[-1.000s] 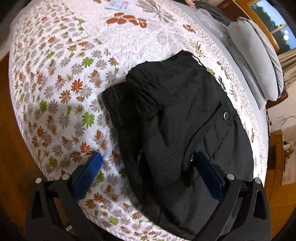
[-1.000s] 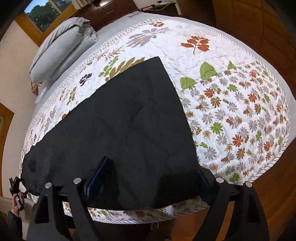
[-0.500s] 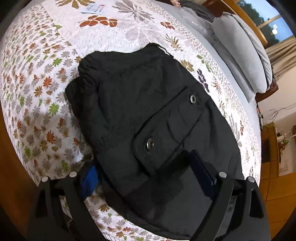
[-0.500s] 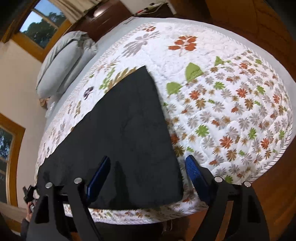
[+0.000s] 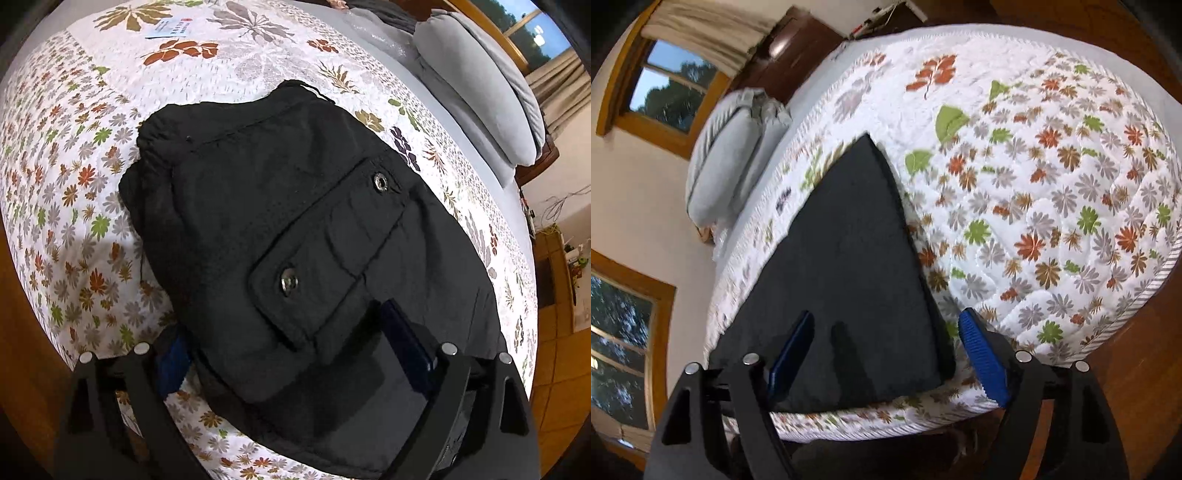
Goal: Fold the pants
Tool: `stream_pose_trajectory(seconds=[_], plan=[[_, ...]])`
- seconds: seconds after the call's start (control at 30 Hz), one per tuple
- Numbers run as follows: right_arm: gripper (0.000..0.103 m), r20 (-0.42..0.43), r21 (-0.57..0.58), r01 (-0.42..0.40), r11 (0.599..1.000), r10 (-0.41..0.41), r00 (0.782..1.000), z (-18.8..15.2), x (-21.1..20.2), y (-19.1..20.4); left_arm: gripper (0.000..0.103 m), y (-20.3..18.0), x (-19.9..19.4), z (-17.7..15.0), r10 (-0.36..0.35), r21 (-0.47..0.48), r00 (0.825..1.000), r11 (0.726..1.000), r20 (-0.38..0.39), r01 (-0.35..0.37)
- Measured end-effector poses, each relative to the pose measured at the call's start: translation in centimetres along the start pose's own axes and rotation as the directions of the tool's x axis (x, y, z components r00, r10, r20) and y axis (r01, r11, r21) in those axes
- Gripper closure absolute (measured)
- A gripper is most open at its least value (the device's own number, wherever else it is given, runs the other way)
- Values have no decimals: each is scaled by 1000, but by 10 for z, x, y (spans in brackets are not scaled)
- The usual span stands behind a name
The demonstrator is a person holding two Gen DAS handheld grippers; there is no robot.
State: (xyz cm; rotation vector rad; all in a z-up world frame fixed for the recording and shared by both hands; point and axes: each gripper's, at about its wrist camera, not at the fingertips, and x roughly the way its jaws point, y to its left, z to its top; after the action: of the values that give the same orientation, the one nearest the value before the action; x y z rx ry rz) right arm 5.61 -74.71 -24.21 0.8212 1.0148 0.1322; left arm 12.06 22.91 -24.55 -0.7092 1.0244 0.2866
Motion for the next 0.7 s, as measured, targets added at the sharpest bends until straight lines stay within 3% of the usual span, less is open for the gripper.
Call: stream_pose_trajectory(seconds=[0.1,0.17,0.23,0.4,0.7], plan=[[22,-13,-38,8,999,-8,1000,-5,6,8,8,-4,2,-1,11,18,1000,1000,1,-11],[36,-18,-70,27,997,-29,999,-6,10,14,7,-6,4,-1,19,25,1000,999,2,-19],[60,-16,-78,0,997,-2,1000,-6,7,18,7,-8,5,-1,33,39,999,999,2,-33],[84,33,-219,0,976,7,999,-5,-9,62,6,-11,6,-1,52,49,999,997,16,-53],[86,58,-425,2,905,25,998,-6,-15,163,6,-14,8,-2,63,77,998,995,29,-65]])
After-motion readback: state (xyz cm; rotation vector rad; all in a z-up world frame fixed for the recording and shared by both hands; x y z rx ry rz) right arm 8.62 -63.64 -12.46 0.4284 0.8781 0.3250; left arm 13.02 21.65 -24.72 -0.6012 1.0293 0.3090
